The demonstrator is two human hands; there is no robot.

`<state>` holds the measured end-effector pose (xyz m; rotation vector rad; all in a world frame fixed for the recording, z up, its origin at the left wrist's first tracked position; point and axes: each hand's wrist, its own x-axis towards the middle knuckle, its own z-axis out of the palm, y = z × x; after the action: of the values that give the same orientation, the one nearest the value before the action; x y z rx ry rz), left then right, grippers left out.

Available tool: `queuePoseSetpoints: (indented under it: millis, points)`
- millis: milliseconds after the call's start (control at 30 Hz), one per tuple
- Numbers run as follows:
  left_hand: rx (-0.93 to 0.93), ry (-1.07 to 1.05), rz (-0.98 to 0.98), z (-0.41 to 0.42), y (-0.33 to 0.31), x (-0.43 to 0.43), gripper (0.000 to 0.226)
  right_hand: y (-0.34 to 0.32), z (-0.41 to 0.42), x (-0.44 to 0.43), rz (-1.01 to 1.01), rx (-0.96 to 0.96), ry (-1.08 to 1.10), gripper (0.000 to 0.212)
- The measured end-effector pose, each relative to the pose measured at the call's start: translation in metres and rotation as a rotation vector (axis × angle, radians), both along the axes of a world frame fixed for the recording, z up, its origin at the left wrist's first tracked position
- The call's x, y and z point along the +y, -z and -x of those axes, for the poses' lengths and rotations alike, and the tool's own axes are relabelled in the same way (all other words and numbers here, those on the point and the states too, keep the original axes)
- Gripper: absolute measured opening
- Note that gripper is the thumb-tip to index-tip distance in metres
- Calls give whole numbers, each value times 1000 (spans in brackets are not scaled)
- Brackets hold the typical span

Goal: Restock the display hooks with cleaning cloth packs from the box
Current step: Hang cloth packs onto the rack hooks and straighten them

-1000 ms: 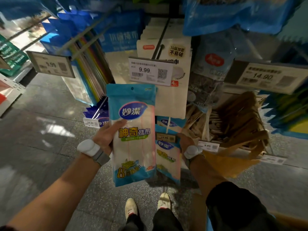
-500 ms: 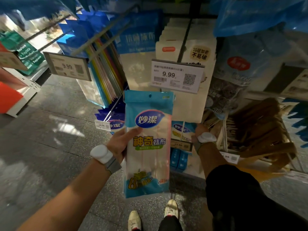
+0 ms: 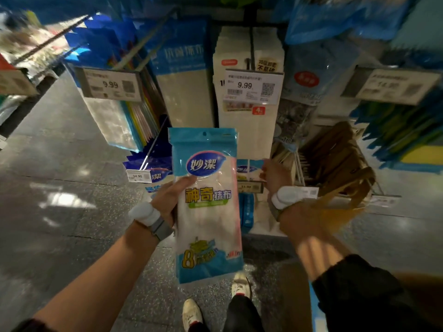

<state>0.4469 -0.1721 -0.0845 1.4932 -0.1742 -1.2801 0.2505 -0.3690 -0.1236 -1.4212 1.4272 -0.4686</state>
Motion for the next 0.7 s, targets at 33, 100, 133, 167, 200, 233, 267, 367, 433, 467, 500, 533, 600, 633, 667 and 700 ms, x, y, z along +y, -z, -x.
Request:
queuePoseSetpoints:
  millis: [33, 100, 133, 167, 200, 233, 267, 367, 433, 467, 500, 533, 600, 633, 667, 700]
  points:
    - [1, 15, -5, 1, -2, 2, 42, -19, -7, 12, -29, -25, 55, 46]
    - [6, 17, 3, 4, -4, 4, 62, -48, -19, 25, 9, -151, 84, 50]
    - [16, 40, 21, 4, -5, 6, 69, -58, -23, 34, 47, -187, 67, 47]
    - [26, 69, 28, 6, -6, 8, 72, -70, -29, 46, 48, -197, 46, 49]
    - [41, 89, 36, 7, -7, 11, 71, -76, -32, 55, 8, -224, 31, 53]
    - [51, 104, 49, 8, -10, 15, 65, -81, -33, 62, -19, -227, 23, 57]
    - [60, 106, 57, 9, -11, 16, 59, -77, -36, 61, -46, -243, 33, 57]
    - [78, 91, 89, 7, -10, 29, 54, -75, -39, 68, -102, -315, 29, 53]
    - [87, 76, 102, 5, -9, 35, 61, -70, -38, 69, -166, -353, 33, 74]
    - [76, 74, 99, 4, -9, 38, 69, -62, -37, 66, -215, -407, 66, 75]
    - [63, 71, 98, 3, -8, 40, 76, -58, -35, 65, -274, -454, 82, 71]
    - [46, 56, 95, 1, -8, 41, 80, -57, -32, 65, -325, -496, 94, 65]
    - [4, 44, 73, -3, -7, 40, 77, -61, -26, 67, -419, -564, 128, 65]
    - [-18, 50, 68, -5, -6, 40, 68, -63, -20, 69, -455, -607, 144, 65]
    - [-47, 66, 61, -7, -8, 39, 58, -58, -15, 67, -488, -646, 156, 62]
    - [-80, 72, 65, -9, -8, 37, 54, -59, -8, 68, -518, -688, 160, 55]
